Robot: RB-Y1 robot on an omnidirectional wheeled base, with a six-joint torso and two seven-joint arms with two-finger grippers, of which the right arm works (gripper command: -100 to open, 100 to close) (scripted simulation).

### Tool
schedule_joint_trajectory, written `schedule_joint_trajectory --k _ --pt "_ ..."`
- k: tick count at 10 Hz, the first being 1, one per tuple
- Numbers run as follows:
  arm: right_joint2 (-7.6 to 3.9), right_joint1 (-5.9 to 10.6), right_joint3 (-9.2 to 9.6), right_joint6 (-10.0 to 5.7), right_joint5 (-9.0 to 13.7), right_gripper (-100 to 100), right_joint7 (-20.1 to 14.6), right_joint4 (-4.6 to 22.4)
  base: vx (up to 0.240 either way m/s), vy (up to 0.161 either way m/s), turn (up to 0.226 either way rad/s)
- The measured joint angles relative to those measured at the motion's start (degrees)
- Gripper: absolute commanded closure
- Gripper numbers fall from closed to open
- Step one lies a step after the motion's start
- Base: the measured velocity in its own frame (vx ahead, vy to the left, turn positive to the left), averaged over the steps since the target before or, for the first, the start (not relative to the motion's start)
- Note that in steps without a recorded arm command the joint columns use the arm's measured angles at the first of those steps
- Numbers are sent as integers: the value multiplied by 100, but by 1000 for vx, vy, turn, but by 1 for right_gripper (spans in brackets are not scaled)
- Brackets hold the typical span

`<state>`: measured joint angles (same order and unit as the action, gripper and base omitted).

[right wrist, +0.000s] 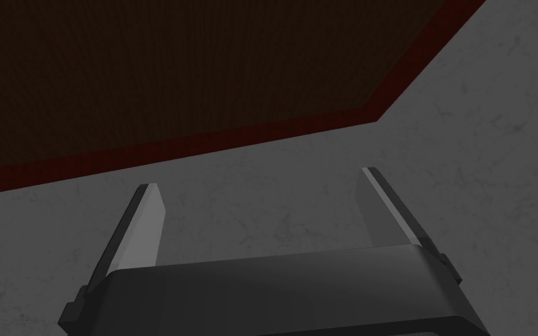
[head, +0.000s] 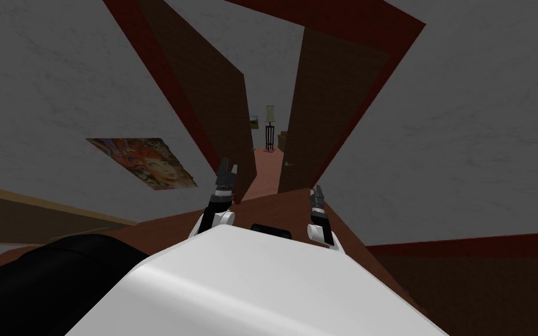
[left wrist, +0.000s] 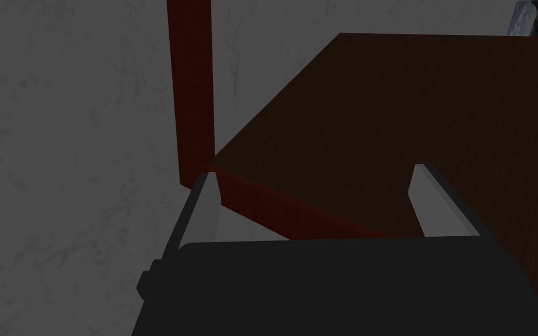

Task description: Push the door open

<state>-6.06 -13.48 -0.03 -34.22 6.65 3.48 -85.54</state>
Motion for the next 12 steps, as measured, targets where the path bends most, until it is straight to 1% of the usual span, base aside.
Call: schedule_joint_trajectory --k 1,3,5,6,8,9,11,12 --pt "-18 65 3 -41 6 -100 -18 157 78 -53 100" --pt "-28 178 15 -74 13 -100 -44 395 79 -50 135" --pt "-39 310 29 -178 17 -100 -70 727 81 -61 119" --pt "-53 356 33 -191 23 -100 -91 826 94 -69 123" --pt "-35 439 57 -229 22 -100 -101 1038 82 -57 135" --pt "-45 481 63 -238 26 -100 -114 1138 80 -63 115" --pt "-62 608 75 -329 33 -100 -151 1454 74 -62 116" --pt "-56 641 86 -357 34 -100 -161 1552 76 -60 116"
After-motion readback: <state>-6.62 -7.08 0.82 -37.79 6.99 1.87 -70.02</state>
